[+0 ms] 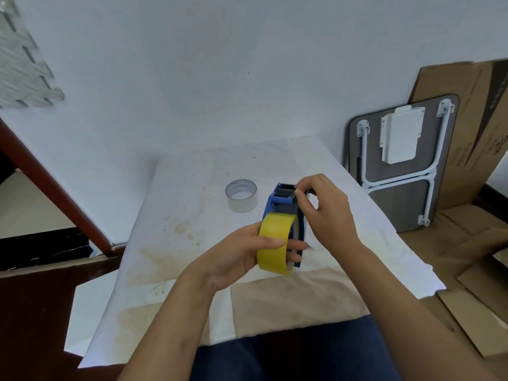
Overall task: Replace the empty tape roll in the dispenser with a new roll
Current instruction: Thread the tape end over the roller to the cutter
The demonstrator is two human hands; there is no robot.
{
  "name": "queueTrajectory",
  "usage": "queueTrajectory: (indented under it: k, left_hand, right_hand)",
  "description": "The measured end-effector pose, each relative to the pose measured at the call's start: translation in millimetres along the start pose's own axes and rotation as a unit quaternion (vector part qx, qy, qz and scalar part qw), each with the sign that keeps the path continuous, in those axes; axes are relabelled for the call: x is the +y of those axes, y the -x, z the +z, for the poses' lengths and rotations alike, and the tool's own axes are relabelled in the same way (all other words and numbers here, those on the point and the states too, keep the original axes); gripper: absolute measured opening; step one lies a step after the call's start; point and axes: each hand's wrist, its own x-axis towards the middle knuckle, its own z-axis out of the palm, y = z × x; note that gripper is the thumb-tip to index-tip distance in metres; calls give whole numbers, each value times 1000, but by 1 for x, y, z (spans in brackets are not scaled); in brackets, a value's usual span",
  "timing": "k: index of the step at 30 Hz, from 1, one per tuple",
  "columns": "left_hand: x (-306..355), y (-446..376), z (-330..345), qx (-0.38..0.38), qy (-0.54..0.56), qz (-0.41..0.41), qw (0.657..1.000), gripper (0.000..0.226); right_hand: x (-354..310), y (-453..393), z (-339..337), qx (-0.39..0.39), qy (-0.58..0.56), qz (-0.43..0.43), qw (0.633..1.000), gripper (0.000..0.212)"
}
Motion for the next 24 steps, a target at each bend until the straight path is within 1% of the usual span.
queueTrajectory:
  k: [1, 3, 5, 6, 9, 14, 17, 21, 24]
  left_hand:
    - [0, -1, 1, 6, 8, -6, 1000, 47]
    - [0, -6, 6, 49, -1, -20, 999, 46]
    - [0, -11, 11, 93, -35, -33, 994, 41]
    - [0, -13, 12, 102, -49, -36, 993, 37]
    - [1, -14, 12, 98, -56, -37, 993, 31]
    - [0, -13, 12, 78, -116, -51, 989, 43]
    - [-1, -13, 11, 88, -122, -51, 987, 50]
    - [-4, -13, 12, 106, -121, -40, 986, 47]
    - [-6, -13, 12, 115, -115, -36, 986, 50]
  right_hand:
    - [0, 1, 0, 0, -2, 2, 1000, 5]
    - [0, 2, 1, 1, -9, 6, 1000, 5]
    - [0, 2, 1, -1, -11, 6, 1000, 5]
    - [0, 2, 1, -3, -10, 7, 1000, 5]
    - [2, 2, 1, -2, -1, 16, 1000, 6]
    - [8, 3, 3, -1, 2, 51, 999, 7]
    - [10, 4, 6, -2, -20, 68, 997, 7]
    - [11, 4, 7, -5, -60, 86, 994, 7]
    - [9, 4, 6, -26, -78, 89, 993, 10]
